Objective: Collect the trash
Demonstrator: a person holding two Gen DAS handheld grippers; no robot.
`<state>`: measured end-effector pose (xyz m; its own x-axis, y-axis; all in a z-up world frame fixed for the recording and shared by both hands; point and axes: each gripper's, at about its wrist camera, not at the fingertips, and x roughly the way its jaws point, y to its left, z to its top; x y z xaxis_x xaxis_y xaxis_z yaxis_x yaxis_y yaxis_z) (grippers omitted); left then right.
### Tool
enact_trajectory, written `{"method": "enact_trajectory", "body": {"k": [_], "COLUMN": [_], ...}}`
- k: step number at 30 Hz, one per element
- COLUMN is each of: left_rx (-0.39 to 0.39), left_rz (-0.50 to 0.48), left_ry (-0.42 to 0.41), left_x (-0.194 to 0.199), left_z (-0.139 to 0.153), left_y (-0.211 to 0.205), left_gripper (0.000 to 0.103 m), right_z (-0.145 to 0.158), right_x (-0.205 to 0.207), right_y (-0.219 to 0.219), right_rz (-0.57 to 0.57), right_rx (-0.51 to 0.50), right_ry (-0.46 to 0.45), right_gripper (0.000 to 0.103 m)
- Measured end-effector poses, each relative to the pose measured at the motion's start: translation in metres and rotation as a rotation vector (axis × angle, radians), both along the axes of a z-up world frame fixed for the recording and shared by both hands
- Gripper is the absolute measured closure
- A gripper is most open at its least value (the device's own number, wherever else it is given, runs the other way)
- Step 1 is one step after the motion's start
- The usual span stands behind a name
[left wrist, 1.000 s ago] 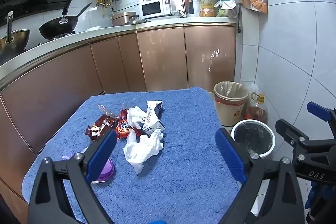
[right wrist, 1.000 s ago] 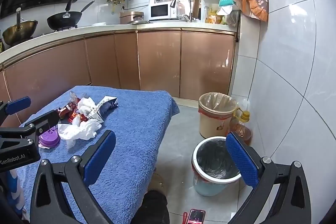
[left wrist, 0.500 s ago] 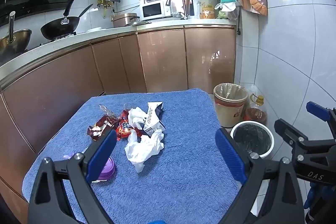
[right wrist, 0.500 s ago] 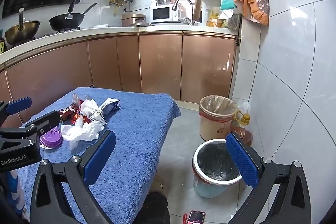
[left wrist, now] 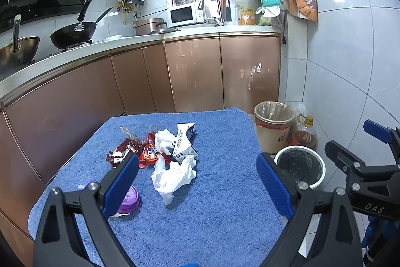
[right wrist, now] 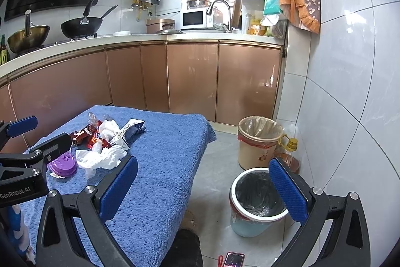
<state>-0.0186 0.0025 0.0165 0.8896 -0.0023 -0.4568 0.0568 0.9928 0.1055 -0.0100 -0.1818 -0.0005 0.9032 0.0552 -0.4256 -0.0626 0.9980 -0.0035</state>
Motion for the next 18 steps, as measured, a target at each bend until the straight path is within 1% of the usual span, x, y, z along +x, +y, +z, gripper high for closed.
{"method": "enact_trajectory", "body": {"k": [18], "left_rx": [0.001], "left_rz": [0.000], "left_ry": [-0.026], "left_x": [-0.013], "left_z": [0.004], "left_y": [-0.001], "left_gripper": [0.008], "right_z": [0.006], "right_x": [-0.010], "right_y": [-0.001], "right_rz": [-0.002], "right_rx": [-0.001], "right_ry": [-0.028], "right_gripper": [0.000]}}
